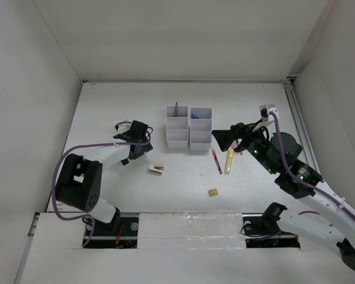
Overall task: Sort the stationery into containers
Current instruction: Pick up the pen from the center of the board.
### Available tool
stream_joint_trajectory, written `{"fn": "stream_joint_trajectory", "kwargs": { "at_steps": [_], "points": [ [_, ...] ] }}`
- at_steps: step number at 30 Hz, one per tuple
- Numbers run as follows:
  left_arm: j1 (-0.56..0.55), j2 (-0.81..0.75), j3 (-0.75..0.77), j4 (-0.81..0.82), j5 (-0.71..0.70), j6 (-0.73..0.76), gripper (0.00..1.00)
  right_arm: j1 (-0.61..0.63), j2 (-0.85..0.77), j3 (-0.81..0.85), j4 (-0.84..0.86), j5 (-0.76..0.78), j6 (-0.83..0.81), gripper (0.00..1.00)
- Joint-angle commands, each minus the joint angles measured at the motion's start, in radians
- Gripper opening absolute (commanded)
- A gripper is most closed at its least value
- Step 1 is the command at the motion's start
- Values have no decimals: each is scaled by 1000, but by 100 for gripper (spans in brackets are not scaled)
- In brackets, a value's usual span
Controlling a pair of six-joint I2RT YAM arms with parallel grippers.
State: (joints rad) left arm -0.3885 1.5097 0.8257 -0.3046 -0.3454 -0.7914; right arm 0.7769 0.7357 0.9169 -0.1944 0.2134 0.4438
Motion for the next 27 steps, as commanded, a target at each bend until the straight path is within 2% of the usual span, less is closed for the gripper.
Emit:
{"fn": "stream_joint_trajectory", "kwargs": {
  "at_steps": [1,5,6,9,10,11,12,13,16,19,23,27],
  "points": [
    [16,10,-19,36,12,9,90,22,10,0,35,-23,7,100],
    [16,70,-10,48,13,9,80,45,19,0,44,-23,16,100],
    [16,95,-10,48,13,9,70,45,19,0,44,-23,16,100],
    [16,106,3,33,9,9,51,65,19,0,44,-5,16,99],
    [25,106,3,33,9,9,40,65,19,0,44,4,16,99],
    [25,106,3,33,9,9,38,74,19,0,44,4,16,99],
    [25,106,3,22,9,9,31,74,19,0,44,14,16,99],
    [25,106,3,22,9,9,31,74,19,0,44,14,16,99],
    [25,96,-7,22,9,9,0,74,10,10,44,14,16,99],
    [25,61,-28,48,22,21,0,74,10,10,55,-9,16,99],
    [11,-83,-48,71,8,21,0,56,47,0,87,-65,16,99],
    [-26,-257,-8,16,-17,49,0,-2,73,0,117,-149,36,99]
  ]
}}
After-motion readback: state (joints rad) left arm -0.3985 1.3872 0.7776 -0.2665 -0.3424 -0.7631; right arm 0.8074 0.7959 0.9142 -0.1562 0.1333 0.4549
